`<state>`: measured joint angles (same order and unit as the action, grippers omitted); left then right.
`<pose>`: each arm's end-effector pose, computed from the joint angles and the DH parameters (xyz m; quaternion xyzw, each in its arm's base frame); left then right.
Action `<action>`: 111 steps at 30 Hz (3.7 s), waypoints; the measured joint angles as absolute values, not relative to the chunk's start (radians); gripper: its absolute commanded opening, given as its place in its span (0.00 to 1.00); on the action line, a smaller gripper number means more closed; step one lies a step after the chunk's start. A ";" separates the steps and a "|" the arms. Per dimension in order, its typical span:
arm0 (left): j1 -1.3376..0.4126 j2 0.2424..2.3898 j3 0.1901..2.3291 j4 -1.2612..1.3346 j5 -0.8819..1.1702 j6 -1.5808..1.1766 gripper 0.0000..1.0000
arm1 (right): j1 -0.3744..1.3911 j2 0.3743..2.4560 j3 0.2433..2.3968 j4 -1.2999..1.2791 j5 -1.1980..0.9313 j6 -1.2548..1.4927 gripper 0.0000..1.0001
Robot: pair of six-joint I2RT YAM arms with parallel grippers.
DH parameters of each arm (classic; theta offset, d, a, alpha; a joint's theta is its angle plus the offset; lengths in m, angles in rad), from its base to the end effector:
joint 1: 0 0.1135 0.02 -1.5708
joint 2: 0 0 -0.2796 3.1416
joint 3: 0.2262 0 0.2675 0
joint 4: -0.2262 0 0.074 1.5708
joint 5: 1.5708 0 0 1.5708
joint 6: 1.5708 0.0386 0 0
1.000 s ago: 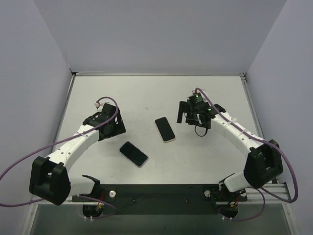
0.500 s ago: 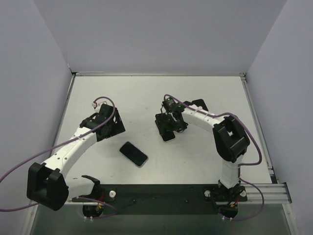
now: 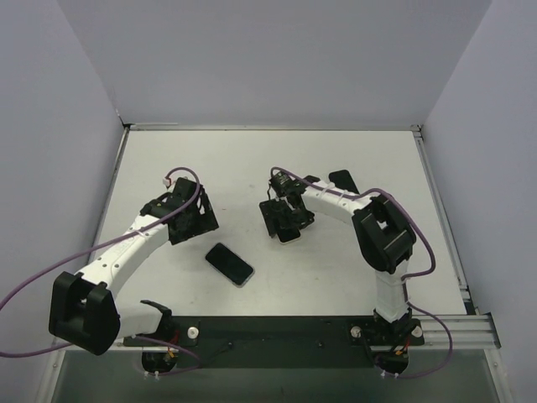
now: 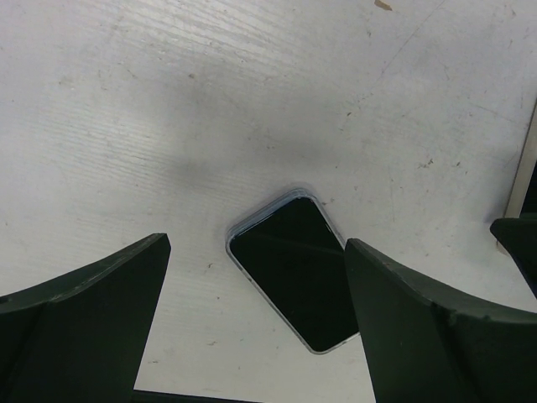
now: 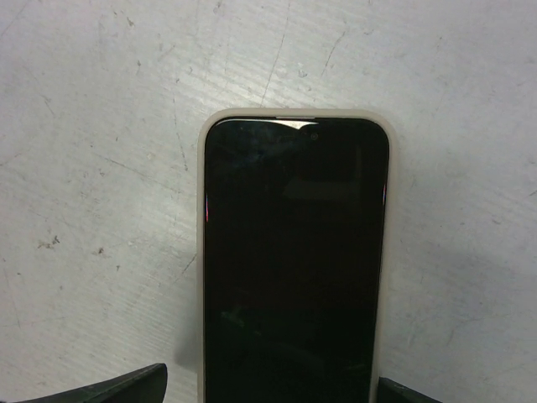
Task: Take the phone out of the phone case
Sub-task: Pick up the phone at the center of the board, then remove the phone case from the phone.
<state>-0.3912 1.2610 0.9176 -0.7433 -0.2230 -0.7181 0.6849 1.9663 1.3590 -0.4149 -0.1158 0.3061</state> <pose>0.2366 -0.0883 0.2497 -0.1833 0.9476 -0.0336 0.2594 0.3338 0.2784 0.1762 -0.1963 0.9409 0.1776 0.2114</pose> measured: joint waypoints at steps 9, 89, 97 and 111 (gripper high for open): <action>-0.391 1.249 0.911 -0.709 -0.202 -0.751 0.97 | 0.702 1.988 1.362 -0.417 -0.036 0.311 0.62; -0.281 1.649 0.878 0.690 0.784 -1.323 0.00 | 0.558 1.359 1.048 -0.147 -0.370 0.604 0.77; -0.249 1.710 0.795 1.066 0.834 -1.507 0.00 | 0.518 1.342 0.919 0.101 -0.551 0.723 0.63; -0.248 1.752 0.756 1.228 0.838 -1.662 0.00 | 0.519 1.346 0.765 0.541 -0.715 1.000 0.00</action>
